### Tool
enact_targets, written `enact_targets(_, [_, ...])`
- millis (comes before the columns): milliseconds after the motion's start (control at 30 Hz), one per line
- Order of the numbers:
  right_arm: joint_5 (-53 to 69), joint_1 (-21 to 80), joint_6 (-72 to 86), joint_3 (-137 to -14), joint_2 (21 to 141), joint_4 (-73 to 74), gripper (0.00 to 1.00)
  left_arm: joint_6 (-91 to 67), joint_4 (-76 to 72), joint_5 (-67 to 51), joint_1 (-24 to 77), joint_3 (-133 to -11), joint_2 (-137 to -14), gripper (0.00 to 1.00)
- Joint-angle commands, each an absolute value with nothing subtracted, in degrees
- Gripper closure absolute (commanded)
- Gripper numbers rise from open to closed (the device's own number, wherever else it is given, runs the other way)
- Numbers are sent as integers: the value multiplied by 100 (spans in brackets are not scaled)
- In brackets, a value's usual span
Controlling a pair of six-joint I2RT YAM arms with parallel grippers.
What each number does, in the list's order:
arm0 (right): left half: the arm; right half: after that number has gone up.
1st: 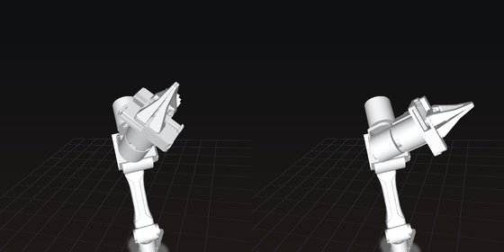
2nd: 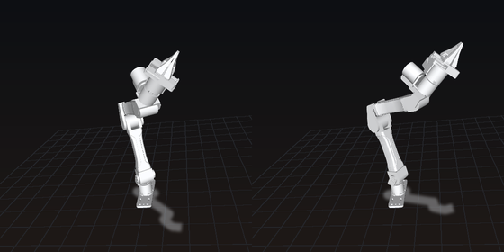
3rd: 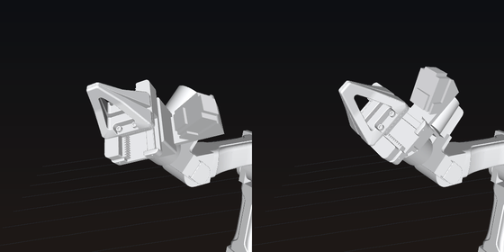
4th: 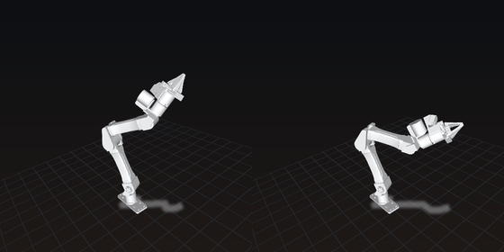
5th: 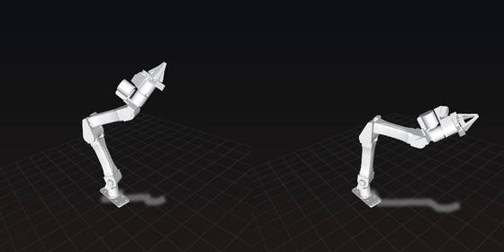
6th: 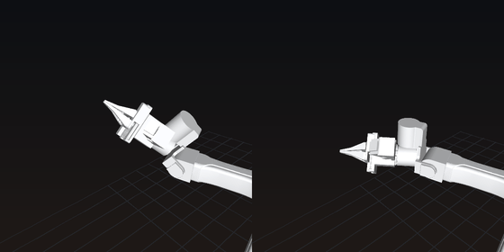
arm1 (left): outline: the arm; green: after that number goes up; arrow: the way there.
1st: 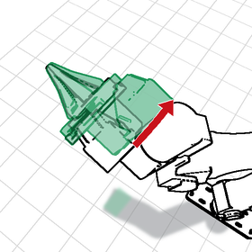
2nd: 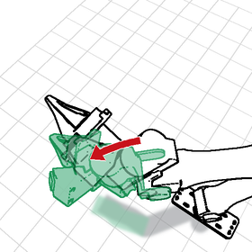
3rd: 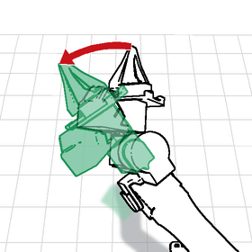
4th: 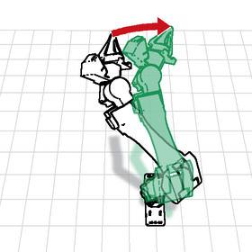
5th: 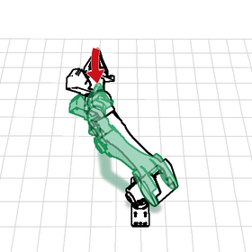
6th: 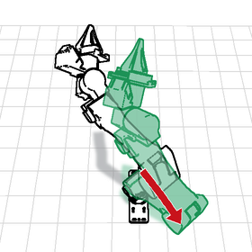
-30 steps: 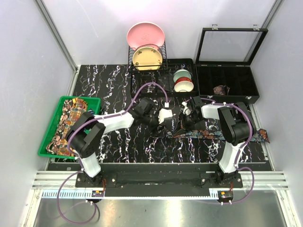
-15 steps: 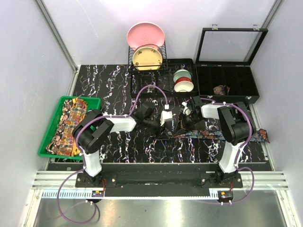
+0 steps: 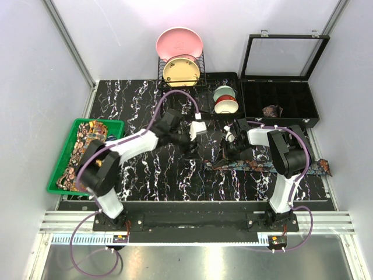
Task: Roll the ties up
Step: Roll the tie at the center of the board.
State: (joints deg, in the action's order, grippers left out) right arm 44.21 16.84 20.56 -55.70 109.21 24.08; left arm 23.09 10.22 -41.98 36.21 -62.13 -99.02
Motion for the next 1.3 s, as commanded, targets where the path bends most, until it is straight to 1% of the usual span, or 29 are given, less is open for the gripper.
enact_targets(0, [3269,1714,1617,-5397,11250,2435,100,2733,1918,-4087,3516,-6084,-9072,27])
enact_targets(33, [3287,1705,1617,-5396,11276,2426,100,2672,1298,-4209,3507,-5595,-8992,26])
enact_targets(67, [3331,1714,1608,-5414,11285,2426,100,2237,848,-4245,3524,-5329,-8930,25])
enact_targets(133, [3331,1714,1617,-5414,11311,2434,100,1716,-405,-4376,3542,-4915,-9034,25])
enact_targets(200, [3331,1714,1617,-5423,11320,2443,100,1170,-1173,-4499,3594,-4519,-9219,24])
enact_targets(233, [3331,1714,1608,-5432,11338,2452,100,1082,-2222,-4570,3621,-4344,-9289,22])
enact_targets(267, [3340,1723,1600,-5440,11338,2461,100,1072,-2615,-4527,3743,-4124,-9351,22])
enact_targets(333, [3357,1749,1591,-5467,11373,2479,100,1125,-3213,-4526,3814,-4087,-9535,22])
enact_targets(400, [3366,1837,1608,-5484,11382,2479,100,1002,-3811,-4544,3823,-3851,-9816,23])
enact_targets(433, [3366,1872,1600,-5493,11391,2487,100,993,-4397,-4518,3823,-3745,-9870,23])
enact_targets(533, [3454,2021,1652,-5467,11347,2461,100,880,-4999,-4326,3876,-3516,-10019,25])
enact_targets(667, [3594,2162,1802,-5344,11285,2285,100,817,-5379,-4228,4025,-3253,-10125,27])
enact_targets(933, [3832,2223,1828,-5054,11101,1969,100,1335,-5098,-4315,4175,-2804,-9896,28])
enact_targets(1167, [3972,2276,1828,-5080,11171,1942,100,1213,-4887,-4184,4219,-3075,-10011,34])
enact_targets(1267, [3946,2294,1828,-5080,11162,1942,100,1292,-4108,-3824,4228,-3400,-10002,37])
